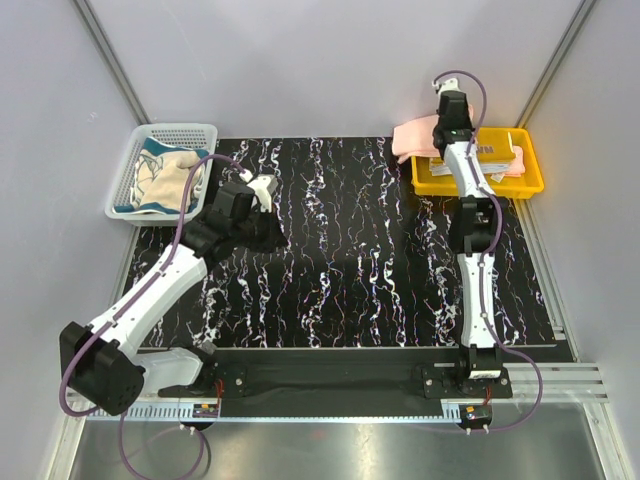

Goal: Fold and stack the towels
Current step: Neatly place the folded towel into the bin

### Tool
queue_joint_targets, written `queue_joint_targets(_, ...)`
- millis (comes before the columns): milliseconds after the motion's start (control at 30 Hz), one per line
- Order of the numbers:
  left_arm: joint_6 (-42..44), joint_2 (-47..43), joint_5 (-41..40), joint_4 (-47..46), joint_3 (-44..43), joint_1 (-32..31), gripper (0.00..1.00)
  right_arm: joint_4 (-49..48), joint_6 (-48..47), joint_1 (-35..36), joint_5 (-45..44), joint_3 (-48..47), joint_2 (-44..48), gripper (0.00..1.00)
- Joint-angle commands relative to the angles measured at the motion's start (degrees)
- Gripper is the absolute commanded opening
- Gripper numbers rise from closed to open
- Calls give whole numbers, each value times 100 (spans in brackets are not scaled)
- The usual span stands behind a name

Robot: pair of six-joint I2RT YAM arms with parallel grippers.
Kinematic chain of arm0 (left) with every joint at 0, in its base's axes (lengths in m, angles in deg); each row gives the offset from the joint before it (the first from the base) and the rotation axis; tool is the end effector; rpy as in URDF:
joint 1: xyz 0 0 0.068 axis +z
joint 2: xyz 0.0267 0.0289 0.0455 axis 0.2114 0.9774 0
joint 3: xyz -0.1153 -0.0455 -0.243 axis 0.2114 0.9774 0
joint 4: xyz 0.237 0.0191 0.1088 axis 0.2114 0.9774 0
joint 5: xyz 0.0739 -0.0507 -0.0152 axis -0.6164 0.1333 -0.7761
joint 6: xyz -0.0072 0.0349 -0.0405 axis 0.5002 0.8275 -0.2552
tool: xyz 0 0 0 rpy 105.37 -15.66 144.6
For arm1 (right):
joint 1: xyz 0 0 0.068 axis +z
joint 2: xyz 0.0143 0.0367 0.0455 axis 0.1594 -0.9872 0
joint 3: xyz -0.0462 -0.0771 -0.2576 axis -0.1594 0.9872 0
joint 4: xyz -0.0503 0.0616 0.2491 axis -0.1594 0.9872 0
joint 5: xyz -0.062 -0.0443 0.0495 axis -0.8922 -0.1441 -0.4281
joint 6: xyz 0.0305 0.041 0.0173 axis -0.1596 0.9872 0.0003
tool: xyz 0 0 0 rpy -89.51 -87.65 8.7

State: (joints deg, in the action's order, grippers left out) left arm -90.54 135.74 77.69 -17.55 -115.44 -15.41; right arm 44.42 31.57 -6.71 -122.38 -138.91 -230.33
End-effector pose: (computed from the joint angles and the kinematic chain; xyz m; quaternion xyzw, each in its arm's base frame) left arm 0.2240 -0.1253 0.3099 0.0938 0.9044 -0.2507 0.3322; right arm 0.6029 0.0071 0.2306 -0.0729 0.8015 -0.3560 0.4748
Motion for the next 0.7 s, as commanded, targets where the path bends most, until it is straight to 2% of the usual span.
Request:
queue_joint_targets(0, 74, 26, 172, -153, 46, 46, 12, -228, 165, -131, 269, -101, 524, 0)
queue_joint_targets(200, 56, 44, 260, -188, 72, 37, 12, -299, 183, -220, 410, 48, 726, 1)
queue_joint_targets(667, 12, 97, 418, -258, 116, 55, 12, -273, 700, -905, 884, 505, 1140, 0)
